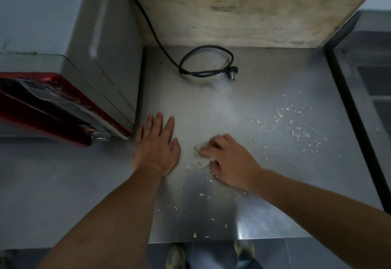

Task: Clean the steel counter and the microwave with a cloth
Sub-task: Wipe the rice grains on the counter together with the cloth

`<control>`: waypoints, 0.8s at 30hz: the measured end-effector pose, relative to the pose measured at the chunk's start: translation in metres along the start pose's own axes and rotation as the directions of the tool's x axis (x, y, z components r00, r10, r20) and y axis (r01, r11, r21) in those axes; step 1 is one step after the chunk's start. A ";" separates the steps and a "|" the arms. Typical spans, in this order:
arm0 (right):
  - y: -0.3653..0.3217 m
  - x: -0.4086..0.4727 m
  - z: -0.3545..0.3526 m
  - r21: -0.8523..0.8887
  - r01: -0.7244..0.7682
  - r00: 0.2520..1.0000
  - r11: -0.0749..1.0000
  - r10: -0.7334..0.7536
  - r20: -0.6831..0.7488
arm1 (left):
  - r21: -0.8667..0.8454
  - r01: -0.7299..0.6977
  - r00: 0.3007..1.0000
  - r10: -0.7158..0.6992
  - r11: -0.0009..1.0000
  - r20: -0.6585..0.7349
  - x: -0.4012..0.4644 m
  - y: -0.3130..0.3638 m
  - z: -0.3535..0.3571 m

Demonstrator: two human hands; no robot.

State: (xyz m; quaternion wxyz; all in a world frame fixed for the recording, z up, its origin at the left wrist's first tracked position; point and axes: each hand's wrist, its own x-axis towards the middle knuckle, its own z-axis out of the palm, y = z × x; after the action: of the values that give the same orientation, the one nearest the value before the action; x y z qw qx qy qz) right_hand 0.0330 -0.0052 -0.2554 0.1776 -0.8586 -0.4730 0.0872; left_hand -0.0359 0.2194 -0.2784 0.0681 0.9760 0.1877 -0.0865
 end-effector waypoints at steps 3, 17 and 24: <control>-0.004 -0.019 -0.005 0.070 0.016 1.000 0.997 -0.017 0.014 | -0.004 0.008 1.000 -0.008 1.000 -0.005 -0.001 0.001 -0.001; -0.022 0.063 0.023 0.002 -0.097 0.991 0.995 0.096 -0.091 | 0.001 -0.016 1.000 0.016 1.000 -0.016 -0.001 -0.002 -0.001; -0.031 -0.025 0.017 0.007 0.100 0.991 0.995 -0.100 0.094 | -0.020 -0.011 1.000 0.010 1.000 -0.023 -0.002 -0.002 -0.002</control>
State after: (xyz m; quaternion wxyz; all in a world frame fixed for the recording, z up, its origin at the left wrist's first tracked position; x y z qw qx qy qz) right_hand -0.0104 -0.0070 -0.2594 0.1602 -0.8286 -0.5230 0.1192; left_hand -0.0382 0.2213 -0.2761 0.0762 0.9772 0.1842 -0.0731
